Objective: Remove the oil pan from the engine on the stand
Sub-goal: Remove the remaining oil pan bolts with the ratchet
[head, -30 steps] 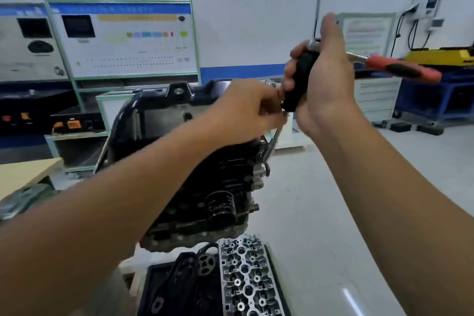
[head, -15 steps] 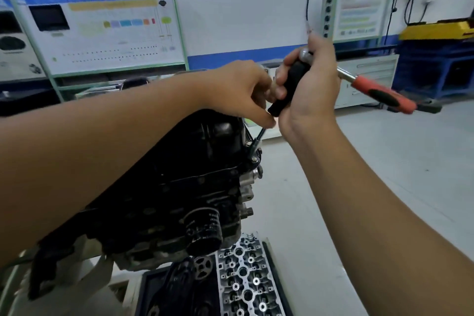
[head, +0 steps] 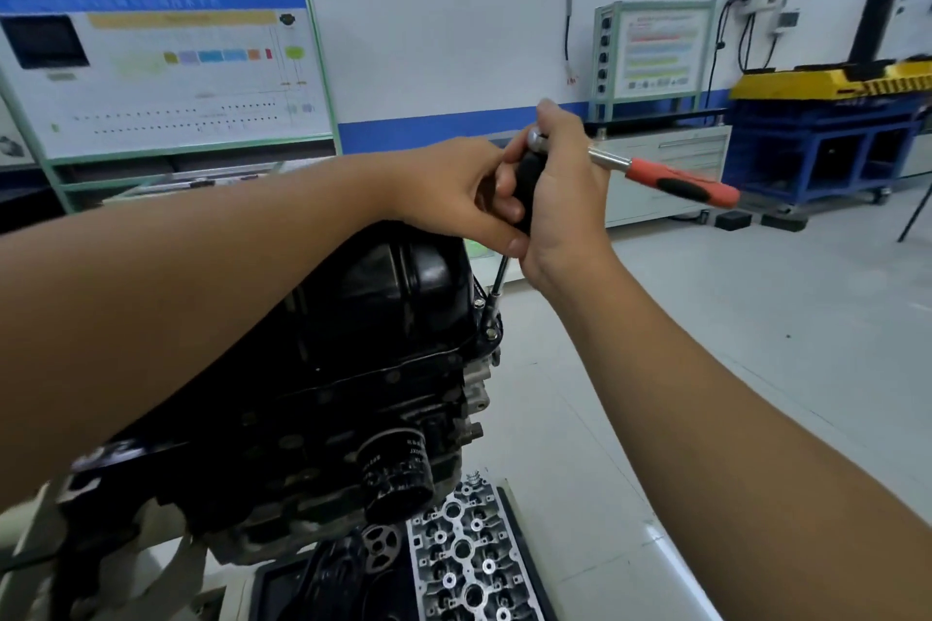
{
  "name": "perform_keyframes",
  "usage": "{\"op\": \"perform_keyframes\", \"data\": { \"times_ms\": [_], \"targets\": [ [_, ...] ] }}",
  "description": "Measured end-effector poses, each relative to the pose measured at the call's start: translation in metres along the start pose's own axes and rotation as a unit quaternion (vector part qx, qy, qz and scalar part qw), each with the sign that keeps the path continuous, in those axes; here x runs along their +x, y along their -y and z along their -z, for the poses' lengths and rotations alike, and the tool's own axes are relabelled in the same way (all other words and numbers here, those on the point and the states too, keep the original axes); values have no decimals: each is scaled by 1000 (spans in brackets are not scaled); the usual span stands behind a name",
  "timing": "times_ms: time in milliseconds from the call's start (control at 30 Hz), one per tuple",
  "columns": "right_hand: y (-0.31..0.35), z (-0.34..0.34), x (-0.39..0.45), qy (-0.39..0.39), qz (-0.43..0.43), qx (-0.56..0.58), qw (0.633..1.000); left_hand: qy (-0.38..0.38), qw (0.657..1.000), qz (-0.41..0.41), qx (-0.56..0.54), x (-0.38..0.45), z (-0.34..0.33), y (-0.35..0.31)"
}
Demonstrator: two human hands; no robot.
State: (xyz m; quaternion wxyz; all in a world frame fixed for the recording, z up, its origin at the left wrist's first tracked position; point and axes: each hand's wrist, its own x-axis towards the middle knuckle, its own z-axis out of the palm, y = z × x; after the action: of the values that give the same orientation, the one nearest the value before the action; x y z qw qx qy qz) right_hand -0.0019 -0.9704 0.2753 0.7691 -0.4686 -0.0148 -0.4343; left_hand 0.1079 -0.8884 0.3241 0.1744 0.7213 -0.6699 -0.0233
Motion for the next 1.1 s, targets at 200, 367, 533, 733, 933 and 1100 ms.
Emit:
{"op": "perform_keyframes", "data": {
  "times_ms": [200, 367, 533, 733, 933, 1100],
  "targets": [
    [-1, -8, 0, -40, -16, 8, 999, 113, 993, 17, -19, 11, 19, -4],
    [0, -3, -3, -52, -18, 8, 998, 177, 983, -6, -52, 29, 10, -2],
    [5, 4, -4, -50, -8, 39, 998, 117, 989, -54, -78, 33, 2, 10],
    [1, -9, -2, -62, 15, -26, 998, 121, 978, -60, -157, 25, 10, 16],
    [-4, -11, -4, -38, 24, -52, 998, 66, 957, -88, -268, 16, 12, 12],
    [-2, -13, -2, -37, 29, -73, 996, 59, 957, -112, -260, 17, 14, 17]
  ]
}}
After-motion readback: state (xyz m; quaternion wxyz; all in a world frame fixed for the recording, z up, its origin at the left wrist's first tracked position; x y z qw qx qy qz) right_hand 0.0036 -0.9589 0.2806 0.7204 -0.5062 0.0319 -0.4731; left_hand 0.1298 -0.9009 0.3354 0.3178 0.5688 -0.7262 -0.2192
